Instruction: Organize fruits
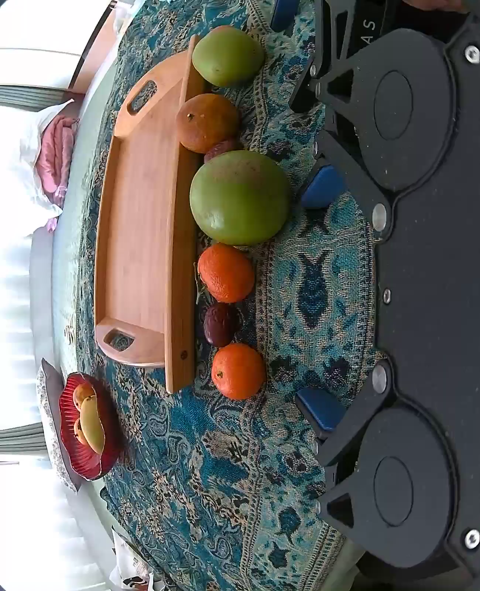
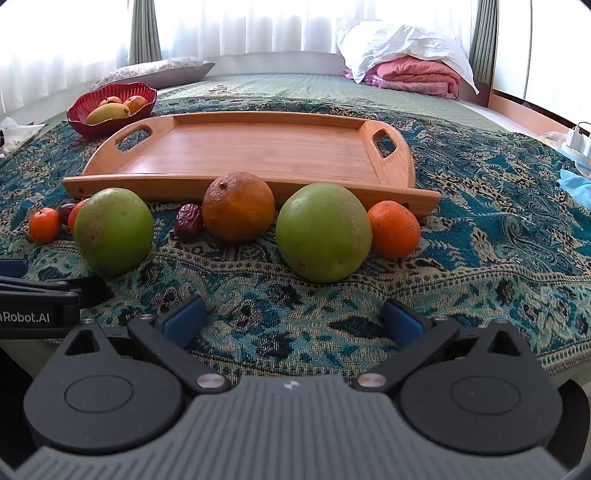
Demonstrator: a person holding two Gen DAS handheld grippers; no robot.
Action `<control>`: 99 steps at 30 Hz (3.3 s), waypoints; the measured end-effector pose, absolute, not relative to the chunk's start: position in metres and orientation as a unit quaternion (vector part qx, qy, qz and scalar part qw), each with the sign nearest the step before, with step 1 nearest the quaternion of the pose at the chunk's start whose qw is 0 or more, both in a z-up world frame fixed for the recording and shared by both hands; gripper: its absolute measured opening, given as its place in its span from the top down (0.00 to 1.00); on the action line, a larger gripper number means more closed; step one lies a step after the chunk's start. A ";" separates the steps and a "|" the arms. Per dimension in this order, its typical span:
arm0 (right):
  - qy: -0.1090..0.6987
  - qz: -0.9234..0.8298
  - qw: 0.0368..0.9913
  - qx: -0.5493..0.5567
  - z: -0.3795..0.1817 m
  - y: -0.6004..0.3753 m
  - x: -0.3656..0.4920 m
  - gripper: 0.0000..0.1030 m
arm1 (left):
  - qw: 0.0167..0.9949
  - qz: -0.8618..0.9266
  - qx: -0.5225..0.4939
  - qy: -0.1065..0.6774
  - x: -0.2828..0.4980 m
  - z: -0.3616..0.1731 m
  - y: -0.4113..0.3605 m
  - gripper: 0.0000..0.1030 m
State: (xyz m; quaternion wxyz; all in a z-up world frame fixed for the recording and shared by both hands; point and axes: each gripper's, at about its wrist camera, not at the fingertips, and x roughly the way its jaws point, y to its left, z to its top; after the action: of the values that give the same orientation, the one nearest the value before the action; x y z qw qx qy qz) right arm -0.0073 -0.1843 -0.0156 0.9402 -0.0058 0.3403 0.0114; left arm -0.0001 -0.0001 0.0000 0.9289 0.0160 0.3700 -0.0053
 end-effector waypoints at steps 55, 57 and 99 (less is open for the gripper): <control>0.340 0.011 0.941 -0.007 -0.016 -0.183 -0.008 0.00 | 0.929 -0.005 0.018 0.370 0.000 0.000 0.000 0.00; 0.339 0.011 0.941 -0.007 -0.016 -0.183 -0.008 0.00 | 0.929 -0.005 0.018 0.370 0.000 0.000 0.000 0.00; 0.338 0.003 0.941 -0.005 -0.016 -0.183 -0.006 0.00 | 0.933 -0.008 0.028 0.359 -0.002 0.001 -0.002 0.00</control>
State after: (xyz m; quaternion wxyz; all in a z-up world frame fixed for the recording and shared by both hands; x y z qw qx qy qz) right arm -0.0064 -0.1831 -0.0164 0.9413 -0.0052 0.3376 0.0026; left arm -0.0025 -0.0020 0.0006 0.9327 0.0281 0.3595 -0.0081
